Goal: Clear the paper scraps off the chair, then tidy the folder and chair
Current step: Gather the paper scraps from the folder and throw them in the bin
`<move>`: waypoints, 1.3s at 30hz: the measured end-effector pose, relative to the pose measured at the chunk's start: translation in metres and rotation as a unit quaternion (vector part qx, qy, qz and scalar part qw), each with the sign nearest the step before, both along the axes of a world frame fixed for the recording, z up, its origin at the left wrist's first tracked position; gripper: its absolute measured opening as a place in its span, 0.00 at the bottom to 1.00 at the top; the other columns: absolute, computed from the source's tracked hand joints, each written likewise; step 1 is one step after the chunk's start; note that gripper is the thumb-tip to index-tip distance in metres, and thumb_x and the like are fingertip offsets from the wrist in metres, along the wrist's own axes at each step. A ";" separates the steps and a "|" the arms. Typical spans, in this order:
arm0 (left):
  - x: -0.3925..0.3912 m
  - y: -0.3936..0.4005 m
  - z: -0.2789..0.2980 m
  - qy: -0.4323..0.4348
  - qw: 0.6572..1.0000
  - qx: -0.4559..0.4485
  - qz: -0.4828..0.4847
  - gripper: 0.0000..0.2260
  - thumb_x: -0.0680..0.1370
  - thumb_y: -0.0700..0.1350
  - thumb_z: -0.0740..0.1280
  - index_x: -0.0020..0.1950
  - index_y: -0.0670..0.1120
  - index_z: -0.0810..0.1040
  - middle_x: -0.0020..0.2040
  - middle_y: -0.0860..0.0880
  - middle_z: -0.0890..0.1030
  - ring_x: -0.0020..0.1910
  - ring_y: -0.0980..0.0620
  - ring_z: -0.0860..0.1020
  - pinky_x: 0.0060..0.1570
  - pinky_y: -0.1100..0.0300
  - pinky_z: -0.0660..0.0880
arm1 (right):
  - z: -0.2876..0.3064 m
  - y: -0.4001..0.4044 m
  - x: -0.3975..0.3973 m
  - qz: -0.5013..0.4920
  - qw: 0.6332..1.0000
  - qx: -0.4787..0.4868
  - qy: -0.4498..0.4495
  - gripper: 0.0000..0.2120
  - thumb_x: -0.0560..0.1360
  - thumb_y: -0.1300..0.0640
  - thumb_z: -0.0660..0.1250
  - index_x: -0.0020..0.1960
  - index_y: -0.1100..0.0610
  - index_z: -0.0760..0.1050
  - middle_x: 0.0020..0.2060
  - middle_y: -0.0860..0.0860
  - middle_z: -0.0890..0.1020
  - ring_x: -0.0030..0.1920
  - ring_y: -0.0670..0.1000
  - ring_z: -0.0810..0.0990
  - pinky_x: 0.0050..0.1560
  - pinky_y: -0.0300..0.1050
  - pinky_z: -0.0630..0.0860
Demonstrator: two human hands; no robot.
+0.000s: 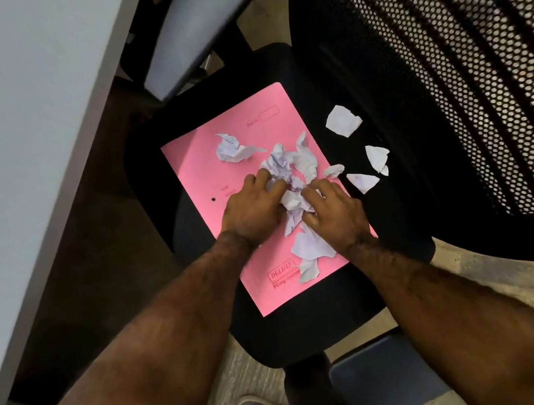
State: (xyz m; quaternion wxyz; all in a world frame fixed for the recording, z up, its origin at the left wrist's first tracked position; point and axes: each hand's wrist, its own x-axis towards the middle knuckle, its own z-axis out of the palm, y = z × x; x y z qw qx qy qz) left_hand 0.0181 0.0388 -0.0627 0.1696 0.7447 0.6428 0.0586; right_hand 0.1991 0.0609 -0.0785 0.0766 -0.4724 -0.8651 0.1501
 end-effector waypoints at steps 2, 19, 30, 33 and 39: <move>0.000 0.001 0.005 -0.022 0.999 -0.005 0.032 0.11 0.77 0.49 0.64 0.54 0.43 0.76 0.50 0.41 0.76 0.44 0.42 0.74 0.31 0.58 0.64 | 0.006 0.002 -0.002 -0.004 1.000 -0.010 0.009 0.16 0.67 0.59 0.74 0.54 0.59 0.78 0.49 0.58 0.80 0.44 0.60 0.81 0.28 0.48 0.77; 0.004 -0.029 0.076 -0.147 0.958 0.056 0.241 0.10 0.74 0.43 0.64 0.51 0.43 0.80 0.46 0.45 0.78 0.37 0.47 0.77 0.34 0.51 0.79 | 0.066 -0.010 -0.013 -0.174 0.970 -0.014 0.166 0.10 0.71 0.60 0.67 0.52 0.59 0.77 0.50 0.56 0.79 0.46 0.56 0.80 0.40 0.50 0.80; -0.020 -0.083 0.113 -0.209 0.906 0.152 0.336 0.12 0.73 0.43 0.60 0.49 0.42 0.81 0.44 0.46 0.78 0.35 0.50 0.77 0.31 0.56 0.77 | 0.103 -0.037 -0.046 -0.217 0.953 -0.022 0.208 0.11 0.72 0.61 0.66 0.53 0.60 0.77 0.48 0.56 0.79 0.44 0.54 0.79 0.43 0.49 0.78; -0.036 -0.114 0.121 -0.216 0.883 0.182 0.375 0.13 0.72 0.43 0.59 0.47 0.41 0.82 0.42 0.45 0.78 0.33 0.49 0.76 0.29 0.58 0.75 | 0.110 -0.058 -0.070 -0.178 0.961 -0.033 0.208 0.11 0.71 0.61 0.65 0.53 0.60 0.77 0.48 0.56 0.80 0.44 0.53 0.78 0.43 0.44 0.73; -0.068 -0.206 0.125 -0.216 0.834 0.202 0.465 0.10 0.71 0.37 0.64 0.47 0.41 0.83 0.43 0.44 0.78 0.34 0.48 0.76 0.29 0.55 0.76 | 0.113 -0.126 -0.126 -0.070 0.976 -0.054 0.199 0.11 0.69 0.62 0.63 0.51 0.62 0.77 0.44 0.57 0.79 0.43 0.54 0.75 0.43 0.38 0.64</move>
